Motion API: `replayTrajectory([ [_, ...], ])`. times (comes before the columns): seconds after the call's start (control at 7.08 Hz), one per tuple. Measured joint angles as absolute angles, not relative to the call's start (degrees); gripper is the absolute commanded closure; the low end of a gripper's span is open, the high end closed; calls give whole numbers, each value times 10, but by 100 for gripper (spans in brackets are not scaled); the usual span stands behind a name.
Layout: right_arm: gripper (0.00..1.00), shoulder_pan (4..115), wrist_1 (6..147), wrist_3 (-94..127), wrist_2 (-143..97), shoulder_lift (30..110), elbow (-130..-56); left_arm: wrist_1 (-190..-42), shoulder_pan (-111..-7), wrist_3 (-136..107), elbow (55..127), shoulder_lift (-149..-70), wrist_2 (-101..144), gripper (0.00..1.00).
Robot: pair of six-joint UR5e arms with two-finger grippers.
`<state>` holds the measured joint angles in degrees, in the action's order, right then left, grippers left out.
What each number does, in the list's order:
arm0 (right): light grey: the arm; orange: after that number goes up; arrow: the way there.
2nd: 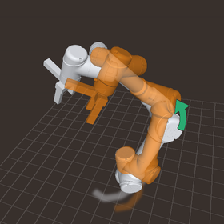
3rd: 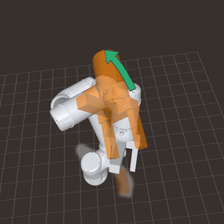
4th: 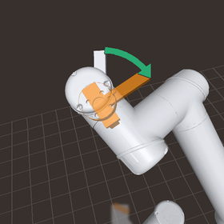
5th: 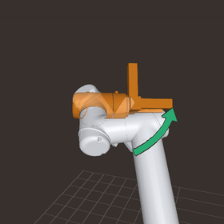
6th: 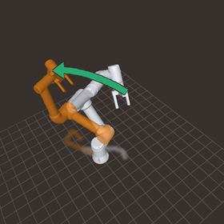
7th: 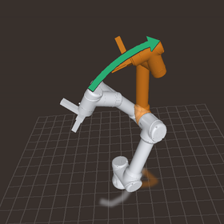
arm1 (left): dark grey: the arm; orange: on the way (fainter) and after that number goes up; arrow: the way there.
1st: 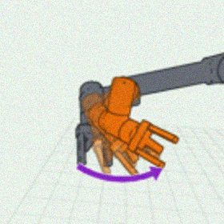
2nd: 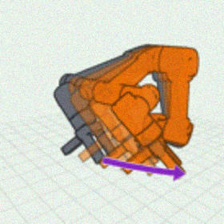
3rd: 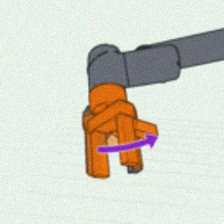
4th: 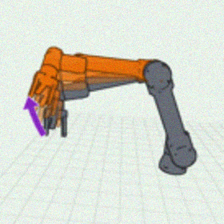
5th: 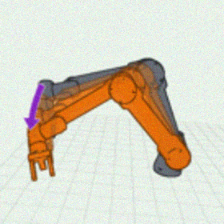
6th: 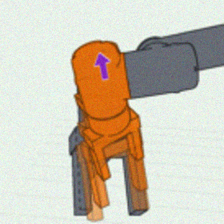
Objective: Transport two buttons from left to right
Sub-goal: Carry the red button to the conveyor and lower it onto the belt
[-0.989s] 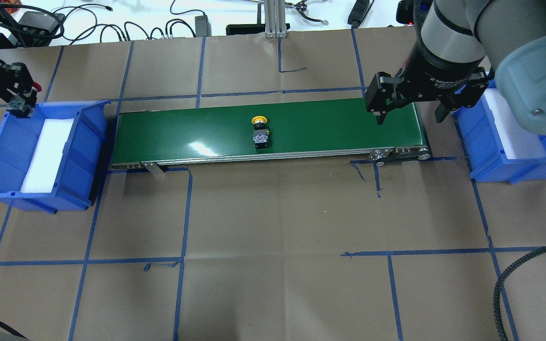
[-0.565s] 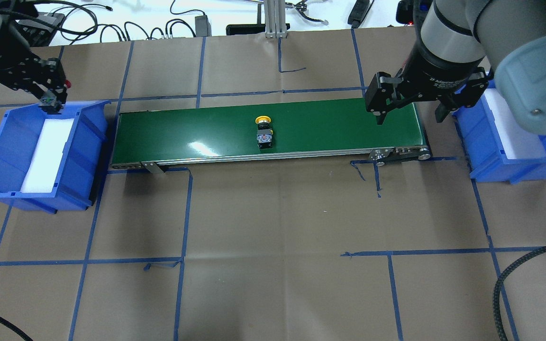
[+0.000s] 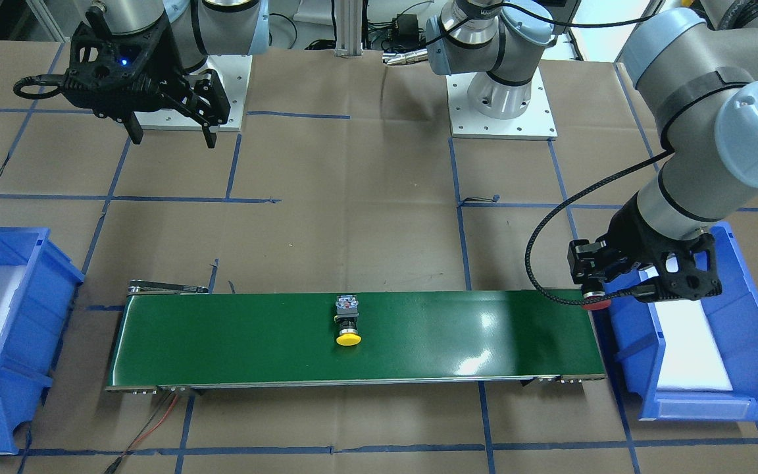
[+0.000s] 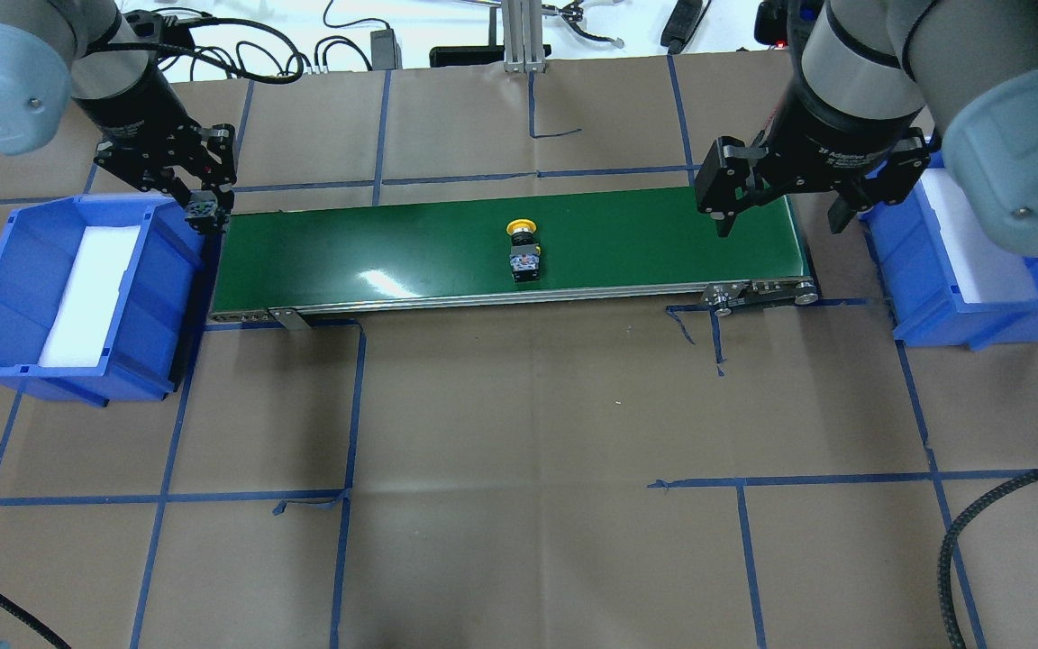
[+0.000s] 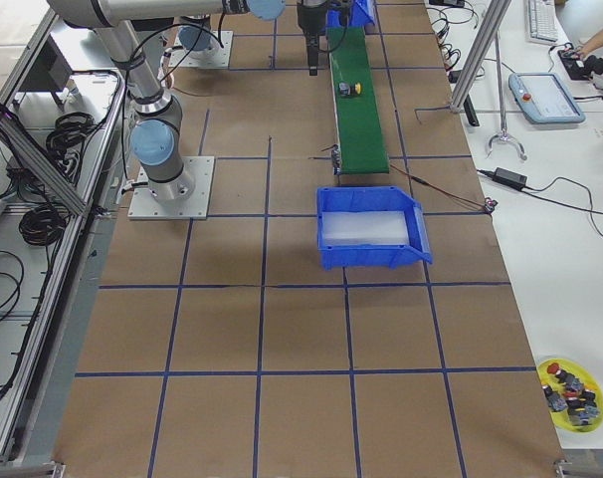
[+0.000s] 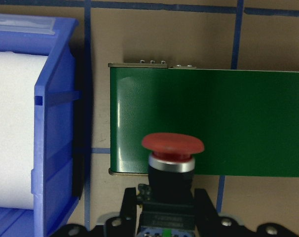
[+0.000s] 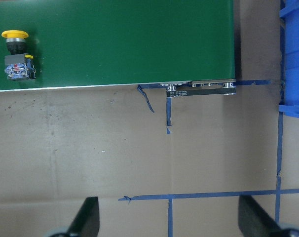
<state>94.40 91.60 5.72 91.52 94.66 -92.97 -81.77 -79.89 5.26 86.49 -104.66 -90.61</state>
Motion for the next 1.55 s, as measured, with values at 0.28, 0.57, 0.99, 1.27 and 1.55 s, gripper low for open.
replayTrajectory([
  [0.28,0,944,916,57,916,947,-929,-774,-802,46,906,-1049,-905,95],
  [0.57,0,944,916,57,916,946,-930,-688,-803,50,956,-1060,-905,96],
  [0.99,0,943,921,57,914,945,-930,-643,-805,47,980,-1091,-906,99],
  [1.27,0,943,928,62,912,933,-931,-628,-810,35,980,-1106,-907,99],
  [1.55,0,943,959,64,911,902,-930,-622,-818,19,980,-1108,-907,99],
])
